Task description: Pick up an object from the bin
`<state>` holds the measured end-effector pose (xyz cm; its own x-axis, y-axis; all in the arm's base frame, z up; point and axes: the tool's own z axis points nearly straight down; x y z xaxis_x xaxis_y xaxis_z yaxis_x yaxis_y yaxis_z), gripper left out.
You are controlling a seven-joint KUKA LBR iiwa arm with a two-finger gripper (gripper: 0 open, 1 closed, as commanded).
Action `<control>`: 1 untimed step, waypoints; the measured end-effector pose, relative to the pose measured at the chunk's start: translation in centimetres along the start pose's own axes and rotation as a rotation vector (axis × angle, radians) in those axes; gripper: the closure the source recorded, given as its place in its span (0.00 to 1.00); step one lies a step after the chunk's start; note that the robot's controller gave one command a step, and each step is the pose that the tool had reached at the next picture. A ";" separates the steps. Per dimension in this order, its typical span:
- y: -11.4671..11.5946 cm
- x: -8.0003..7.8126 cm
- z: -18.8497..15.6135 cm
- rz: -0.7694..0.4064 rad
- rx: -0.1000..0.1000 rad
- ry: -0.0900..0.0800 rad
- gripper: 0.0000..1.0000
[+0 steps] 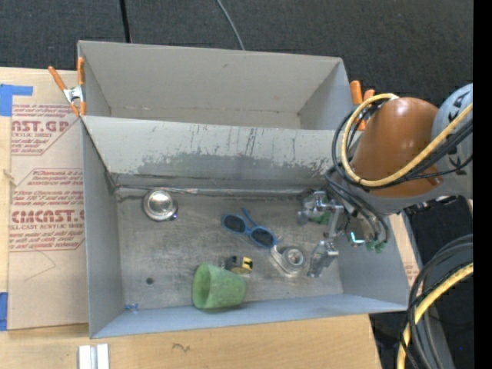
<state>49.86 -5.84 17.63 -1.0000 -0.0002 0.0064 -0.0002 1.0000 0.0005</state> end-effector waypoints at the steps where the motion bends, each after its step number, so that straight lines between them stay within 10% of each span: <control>1: 2.2 -4.0 10.6 -0.187 0.001 -0.013 0.00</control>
Offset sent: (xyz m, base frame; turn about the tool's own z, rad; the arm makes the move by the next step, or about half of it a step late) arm 0.0373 0.0212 -0.1063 -0.1870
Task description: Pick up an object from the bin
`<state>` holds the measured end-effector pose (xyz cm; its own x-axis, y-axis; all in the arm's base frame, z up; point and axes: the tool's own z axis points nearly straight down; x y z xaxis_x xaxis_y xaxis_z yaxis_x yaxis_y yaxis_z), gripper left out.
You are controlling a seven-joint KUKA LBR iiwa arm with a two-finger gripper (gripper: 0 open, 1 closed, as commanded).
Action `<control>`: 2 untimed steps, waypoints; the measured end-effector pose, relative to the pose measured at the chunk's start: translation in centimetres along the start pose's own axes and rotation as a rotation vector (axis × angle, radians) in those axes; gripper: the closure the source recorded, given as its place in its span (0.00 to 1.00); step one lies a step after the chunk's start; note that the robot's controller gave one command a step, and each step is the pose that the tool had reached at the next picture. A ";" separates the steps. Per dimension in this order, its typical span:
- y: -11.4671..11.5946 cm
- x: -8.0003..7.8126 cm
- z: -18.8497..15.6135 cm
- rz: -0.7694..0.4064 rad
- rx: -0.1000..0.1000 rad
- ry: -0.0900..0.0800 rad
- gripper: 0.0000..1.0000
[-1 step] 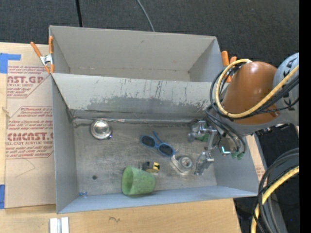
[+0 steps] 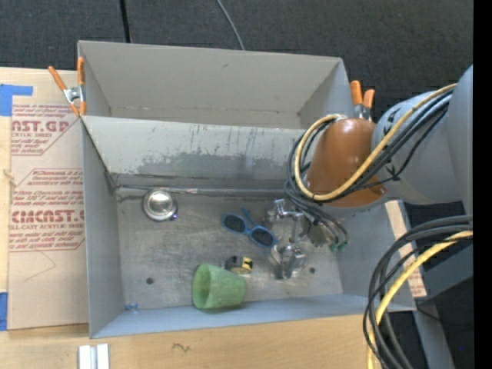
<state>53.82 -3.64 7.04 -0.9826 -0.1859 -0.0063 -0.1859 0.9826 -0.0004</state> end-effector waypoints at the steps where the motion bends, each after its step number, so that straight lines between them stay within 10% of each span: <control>1: 0.0 0.3 -0.2 -0.001 -0.001 0.012 1.00; 2: 0.0 0.0 -0.1 0.000 0.000 0.001 0.00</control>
Offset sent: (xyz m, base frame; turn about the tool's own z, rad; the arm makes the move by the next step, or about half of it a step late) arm 0.0000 0.0000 0.0000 0.0000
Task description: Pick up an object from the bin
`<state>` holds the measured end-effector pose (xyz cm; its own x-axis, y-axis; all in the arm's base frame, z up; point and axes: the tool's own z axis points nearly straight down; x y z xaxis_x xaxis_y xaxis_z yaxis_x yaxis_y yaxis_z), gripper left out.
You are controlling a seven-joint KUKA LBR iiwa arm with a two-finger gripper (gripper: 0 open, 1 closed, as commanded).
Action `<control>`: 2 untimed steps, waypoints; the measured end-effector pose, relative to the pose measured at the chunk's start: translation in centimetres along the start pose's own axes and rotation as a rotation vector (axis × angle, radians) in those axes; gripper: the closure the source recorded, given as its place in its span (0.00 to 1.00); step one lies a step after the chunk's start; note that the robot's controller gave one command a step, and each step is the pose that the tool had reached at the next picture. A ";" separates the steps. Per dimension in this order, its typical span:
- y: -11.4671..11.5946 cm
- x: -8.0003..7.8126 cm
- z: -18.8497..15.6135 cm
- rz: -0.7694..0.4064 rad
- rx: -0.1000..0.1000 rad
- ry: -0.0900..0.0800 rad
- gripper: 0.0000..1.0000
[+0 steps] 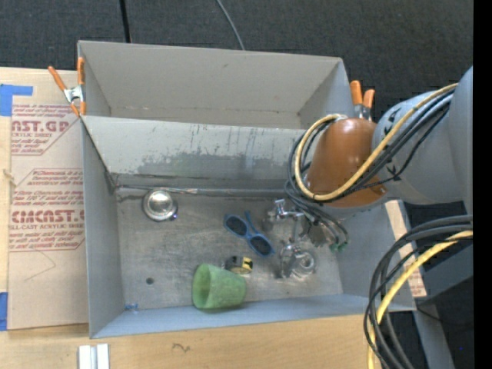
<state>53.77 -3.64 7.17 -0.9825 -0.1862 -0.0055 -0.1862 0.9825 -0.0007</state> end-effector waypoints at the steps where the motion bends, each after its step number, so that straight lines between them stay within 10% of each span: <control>1: 7.4 1.5 -0.6 0.103 -0.005 0.007 0.00; 2: 6.8 1.2 -0.9 0.109 0.001 -0.002 1.00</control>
Offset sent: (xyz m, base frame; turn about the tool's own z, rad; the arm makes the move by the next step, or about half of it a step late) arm -0.0274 0.0650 0.0060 0.1081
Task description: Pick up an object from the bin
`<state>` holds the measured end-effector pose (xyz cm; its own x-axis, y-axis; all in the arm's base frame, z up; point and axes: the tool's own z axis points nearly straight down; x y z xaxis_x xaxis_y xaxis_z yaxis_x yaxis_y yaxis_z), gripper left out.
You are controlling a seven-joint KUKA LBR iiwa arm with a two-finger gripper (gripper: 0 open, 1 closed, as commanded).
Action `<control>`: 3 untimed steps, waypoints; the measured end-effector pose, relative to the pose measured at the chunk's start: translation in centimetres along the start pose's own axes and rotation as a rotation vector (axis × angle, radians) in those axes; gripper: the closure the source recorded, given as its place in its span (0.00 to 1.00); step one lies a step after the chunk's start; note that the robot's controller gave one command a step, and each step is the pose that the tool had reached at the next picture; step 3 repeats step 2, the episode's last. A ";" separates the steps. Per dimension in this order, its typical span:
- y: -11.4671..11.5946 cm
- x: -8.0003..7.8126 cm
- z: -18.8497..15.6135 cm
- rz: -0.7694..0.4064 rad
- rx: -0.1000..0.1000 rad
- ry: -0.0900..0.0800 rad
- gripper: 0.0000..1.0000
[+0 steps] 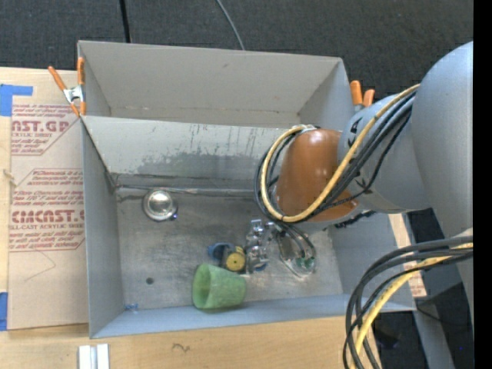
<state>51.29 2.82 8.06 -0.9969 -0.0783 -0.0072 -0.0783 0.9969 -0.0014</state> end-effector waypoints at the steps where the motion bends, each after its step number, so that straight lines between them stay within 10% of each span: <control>1: 7.8 1.5 -8.8 -0.170 -0.005 -0.001 1.00; 2: 10.5 1.3 -21.6 -0.432 -0.004 -0.003 1.00; 3: 10.5 1.3 -21.6 -0.432 -0.004 -0.003 1.00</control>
Offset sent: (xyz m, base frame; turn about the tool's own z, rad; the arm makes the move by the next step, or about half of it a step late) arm -0.0231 0.0728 0.0846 -0.1650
